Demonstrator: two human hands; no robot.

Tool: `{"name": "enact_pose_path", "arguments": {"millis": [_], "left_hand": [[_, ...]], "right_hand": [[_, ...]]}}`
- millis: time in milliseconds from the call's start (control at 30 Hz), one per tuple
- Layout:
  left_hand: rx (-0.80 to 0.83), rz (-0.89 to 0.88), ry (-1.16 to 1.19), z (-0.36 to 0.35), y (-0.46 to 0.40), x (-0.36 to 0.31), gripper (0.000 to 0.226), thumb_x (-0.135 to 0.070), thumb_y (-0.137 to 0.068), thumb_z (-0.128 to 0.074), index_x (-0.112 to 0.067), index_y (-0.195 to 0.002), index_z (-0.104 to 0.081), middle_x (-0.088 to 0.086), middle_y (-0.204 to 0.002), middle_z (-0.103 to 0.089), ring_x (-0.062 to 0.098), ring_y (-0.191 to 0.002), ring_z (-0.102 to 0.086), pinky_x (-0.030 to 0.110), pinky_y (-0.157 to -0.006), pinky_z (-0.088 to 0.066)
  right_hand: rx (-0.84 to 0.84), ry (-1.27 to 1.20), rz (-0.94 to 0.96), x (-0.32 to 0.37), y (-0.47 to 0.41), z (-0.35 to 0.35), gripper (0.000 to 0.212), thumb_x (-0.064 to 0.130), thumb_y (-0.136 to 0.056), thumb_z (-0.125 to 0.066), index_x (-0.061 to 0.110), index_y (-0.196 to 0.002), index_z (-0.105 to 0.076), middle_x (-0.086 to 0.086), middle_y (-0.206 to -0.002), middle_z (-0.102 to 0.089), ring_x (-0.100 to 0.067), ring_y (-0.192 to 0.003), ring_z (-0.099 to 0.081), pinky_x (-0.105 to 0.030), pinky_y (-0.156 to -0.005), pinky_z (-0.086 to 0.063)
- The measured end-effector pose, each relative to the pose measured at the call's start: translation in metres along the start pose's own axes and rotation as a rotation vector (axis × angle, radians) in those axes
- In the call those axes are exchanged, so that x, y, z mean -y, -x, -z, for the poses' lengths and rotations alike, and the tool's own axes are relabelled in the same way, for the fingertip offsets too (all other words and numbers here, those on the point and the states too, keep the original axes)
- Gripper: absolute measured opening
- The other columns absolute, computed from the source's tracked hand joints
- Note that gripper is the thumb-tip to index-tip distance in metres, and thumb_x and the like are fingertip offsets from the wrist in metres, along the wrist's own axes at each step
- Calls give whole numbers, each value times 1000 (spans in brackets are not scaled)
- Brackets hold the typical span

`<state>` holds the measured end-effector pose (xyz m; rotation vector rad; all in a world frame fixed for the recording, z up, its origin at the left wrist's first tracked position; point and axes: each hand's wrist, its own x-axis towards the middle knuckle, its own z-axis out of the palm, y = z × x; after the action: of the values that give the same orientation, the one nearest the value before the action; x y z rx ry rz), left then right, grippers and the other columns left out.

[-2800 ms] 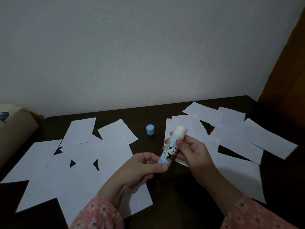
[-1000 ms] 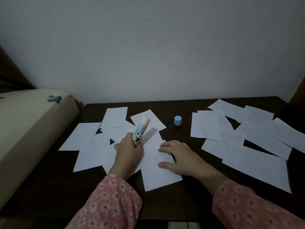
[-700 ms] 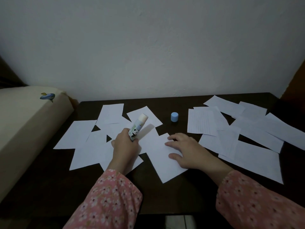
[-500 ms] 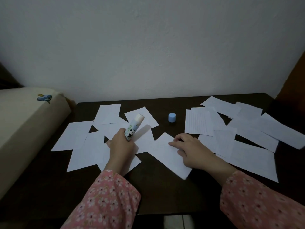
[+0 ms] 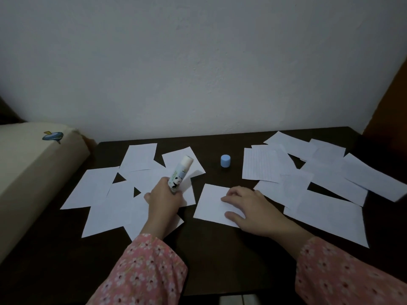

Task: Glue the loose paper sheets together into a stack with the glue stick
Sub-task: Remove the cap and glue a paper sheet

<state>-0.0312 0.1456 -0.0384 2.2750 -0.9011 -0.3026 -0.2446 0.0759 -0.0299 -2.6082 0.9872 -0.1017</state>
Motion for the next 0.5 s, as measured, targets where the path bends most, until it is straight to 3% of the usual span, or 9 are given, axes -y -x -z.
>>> {"name": "enact_pose_path", "arguments": {"millis": [67,233,400,500], "left_hand": [[-6,20,2,2,-3,2,23,-17,-90,-57,-20,-111,-50,5,-109,-60,28,-110,-49,32,-84,-28],[-37,-57,-11,-2,7,-17,14,-28,-93,-56,-23,-103,-48,-3,-94,-54,23,-100,-53,38,-95,-29],[104,-147,32,-21,24,-36,19,-34,-91,-55,-26,-107,-48,-4,-102,-56,22,-103,-51,30,-81,-25],[182,-164,110,-27,32,-45,22,-41,-92,-52,-27,-109,-46,-3,-106,-54,17,-98,-51,31,-81,-38]], "right_hand": [[-23,-34,30,-6,3,1,45,44,-98,-46,37,-142,-41,14,-147,-33,-7,-135,-28,-32,-115,-23],[-172,22,-42,-27,12,0,42,44,-99,-42,37,-140,-43,13,-141,-39,-5,-130,-31,-27,-110,-21],[-172,-9,-79,-42,23,1,44,47,-96,-46,35,-138,-47,14,-141,-42,-4,-131,-32,-30,-112,-22],[-141,16,-81,-43,24,0,45,51,-94,-46,37,-137,-47,17,-145,-39,-3,-136,-27,-40,-117,-13]]}}
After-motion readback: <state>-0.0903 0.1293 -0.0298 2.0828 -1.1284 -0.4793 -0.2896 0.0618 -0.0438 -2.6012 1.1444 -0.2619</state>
